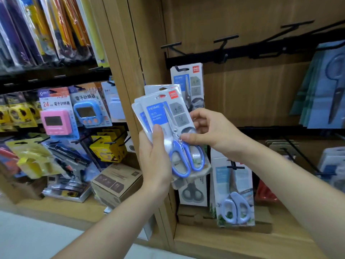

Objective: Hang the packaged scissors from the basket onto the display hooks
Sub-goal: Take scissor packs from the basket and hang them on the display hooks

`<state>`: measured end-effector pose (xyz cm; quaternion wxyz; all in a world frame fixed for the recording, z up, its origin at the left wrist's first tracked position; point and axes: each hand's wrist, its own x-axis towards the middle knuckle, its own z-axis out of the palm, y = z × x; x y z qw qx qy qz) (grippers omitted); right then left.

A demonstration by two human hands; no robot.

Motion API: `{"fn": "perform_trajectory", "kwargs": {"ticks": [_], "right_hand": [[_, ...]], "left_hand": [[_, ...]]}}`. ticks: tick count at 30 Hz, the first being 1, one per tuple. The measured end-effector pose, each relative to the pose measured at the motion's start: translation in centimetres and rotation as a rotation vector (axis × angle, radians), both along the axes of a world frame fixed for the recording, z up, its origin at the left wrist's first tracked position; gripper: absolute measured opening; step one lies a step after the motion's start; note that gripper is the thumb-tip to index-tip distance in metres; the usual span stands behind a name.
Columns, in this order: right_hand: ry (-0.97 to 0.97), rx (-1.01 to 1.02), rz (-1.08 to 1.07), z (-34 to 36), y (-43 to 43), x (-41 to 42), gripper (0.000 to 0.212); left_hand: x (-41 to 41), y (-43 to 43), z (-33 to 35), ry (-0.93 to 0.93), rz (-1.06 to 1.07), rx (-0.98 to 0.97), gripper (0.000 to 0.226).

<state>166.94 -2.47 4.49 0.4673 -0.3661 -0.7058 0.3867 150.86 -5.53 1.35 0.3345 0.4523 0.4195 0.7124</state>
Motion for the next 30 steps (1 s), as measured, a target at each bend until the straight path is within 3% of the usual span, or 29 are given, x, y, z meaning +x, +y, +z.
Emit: {"fn": "perform_trajectory", "kwargs": {"ticks": [5,10,20,24,30], "right_hand": [[0.253,-0.111,-0.023,-0.1,-0.2,0.2,0.011],[0.356,-0.156,-0.049,0.7,-0.4,0.4,0.005],[0.273,0.141,-0.106,2.7,-0.8,1.9,0.01],[0.318,0.136,-0.221,3.6,-0.6,2.0,0.01],[0.213,0.121,-0.296,3.9,0.0,2.6,0.012]], "left_hand": [[0.1,-0.2,0.0,-0.016,-0.061,-0.001,0.022],[-0.3,0.0,0.5,0.011,-0.031,0.05,0.022],[-1.6,-0.1,-0.5,0.228,0.271,0.145,0.013],[-1.8,-0.2,-0.6,0.236,0.302,0.162,0.011],[-1.9,-0.3,-0.4,0.225,0.371,0.169,0.011]]}}
